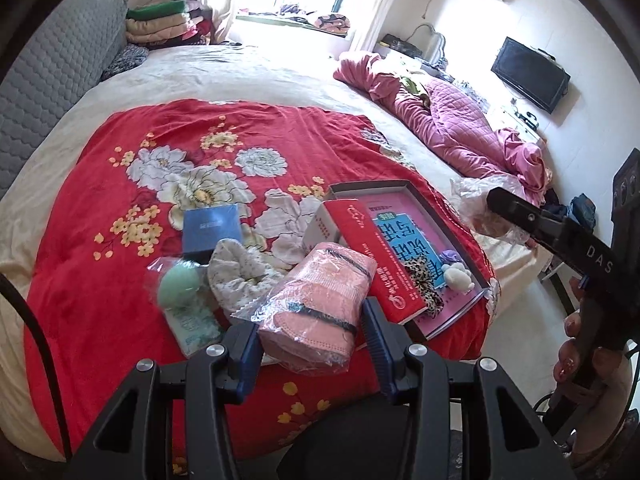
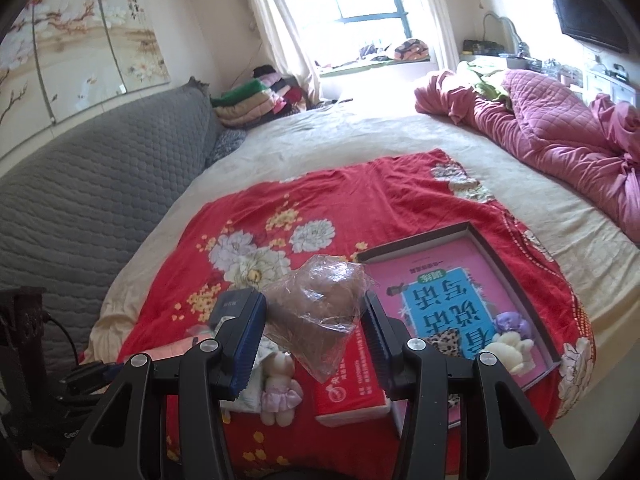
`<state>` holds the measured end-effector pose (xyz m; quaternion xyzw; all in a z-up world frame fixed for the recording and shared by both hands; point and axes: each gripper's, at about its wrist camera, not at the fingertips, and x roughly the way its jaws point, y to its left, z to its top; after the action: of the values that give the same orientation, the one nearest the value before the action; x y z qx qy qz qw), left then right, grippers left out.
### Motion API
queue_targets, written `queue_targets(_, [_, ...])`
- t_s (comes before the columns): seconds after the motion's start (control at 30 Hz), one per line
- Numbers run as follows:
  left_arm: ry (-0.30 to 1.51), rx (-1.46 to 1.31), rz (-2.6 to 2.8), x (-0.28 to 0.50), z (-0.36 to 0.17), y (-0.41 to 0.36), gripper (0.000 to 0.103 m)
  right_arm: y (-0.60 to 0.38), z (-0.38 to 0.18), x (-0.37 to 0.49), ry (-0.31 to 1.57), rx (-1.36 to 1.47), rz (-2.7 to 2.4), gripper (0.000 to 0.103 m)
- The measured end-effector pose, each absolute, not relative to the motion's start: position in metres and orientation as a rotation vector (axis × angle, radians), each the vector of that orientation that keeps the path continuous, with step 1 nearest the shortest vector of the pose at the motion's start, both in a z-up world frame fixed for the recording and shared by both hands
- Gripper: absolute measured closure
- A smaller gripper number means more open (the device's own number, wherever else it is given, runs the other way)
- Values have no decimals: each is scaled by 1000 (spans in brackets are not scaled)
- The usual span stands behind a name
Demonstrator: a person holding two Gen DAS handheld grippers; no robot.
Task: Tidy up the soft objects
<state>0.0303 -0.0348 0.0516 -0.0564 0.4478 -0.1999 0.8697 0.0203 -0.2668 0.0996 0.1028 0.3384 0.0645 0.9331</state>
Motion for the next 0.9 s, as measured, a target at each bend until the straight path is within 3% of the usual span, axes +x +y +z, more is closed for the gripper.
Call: queue_targets(0.9, [917,32,-545,46,69,-158,56,-378,99,-14,622,318,-71,53])
